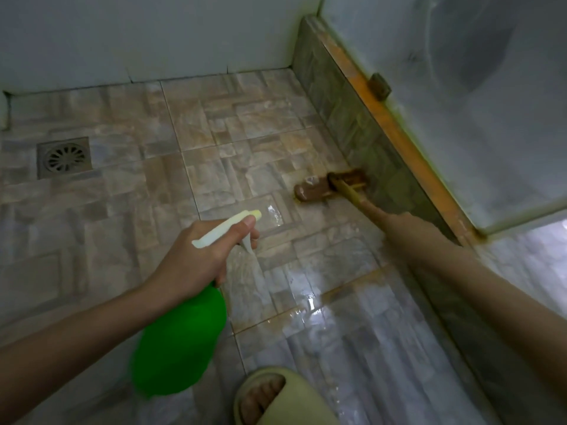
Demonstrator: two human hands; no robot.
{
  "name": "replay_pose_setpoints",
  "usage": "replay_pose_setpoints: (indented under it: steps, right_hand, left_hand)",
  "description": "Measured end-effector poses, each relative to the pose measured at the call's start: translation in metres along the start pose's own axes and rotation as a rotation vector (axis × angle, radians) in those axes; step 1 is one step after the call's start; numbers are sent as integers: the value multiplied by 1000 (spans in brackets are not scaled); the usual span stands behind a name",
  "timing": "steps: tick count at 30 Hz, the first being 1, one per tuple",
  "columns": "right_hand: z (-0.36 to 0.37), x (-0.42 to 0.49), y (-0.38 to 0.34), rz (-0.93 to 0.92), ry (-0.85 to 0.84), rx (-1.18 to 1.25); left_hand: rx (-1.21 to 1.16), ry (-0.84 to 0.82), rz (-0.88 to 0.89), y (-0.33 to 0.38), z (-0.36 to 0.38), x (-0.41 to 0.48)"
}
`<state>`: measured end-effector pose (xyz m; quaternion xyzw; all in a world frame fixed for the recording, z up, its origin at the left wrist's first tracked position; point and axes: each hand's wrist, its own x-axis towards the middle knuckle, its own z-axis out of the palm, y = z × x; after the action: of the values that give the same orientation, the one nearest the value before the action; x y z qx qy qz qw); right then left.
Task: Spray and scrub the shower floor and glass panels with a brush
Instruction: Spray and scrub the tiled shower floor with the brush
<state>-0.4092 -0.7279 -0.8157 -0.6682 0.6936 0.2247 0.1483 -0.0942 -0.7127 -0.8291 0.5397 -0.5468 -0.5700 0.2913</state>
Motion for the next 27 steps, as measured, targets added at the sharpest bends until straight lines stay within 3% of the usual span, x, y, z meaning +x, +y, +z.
replay_pose_setpoints:
  steps: [4,9,15,21,27]
  right_hand:
    - [12,-76,5,60,-172,-57]
    - [32,-19,-8,100,25,-76]
    - [78,-105,32,77,-64,-86]
    - [74,-74,25,103,56,486]
    - [41,-34,39,-7,-40,252]
  left_hand:
    - [21,-25,13,0,1,-1]
    - [13,-44,-5,1,4,-3]
    - [39,-77,13,-5,6,-7]
    - [102,-164,3,-14,17,-3]
    - [135,-252,-13,-13,28,0]
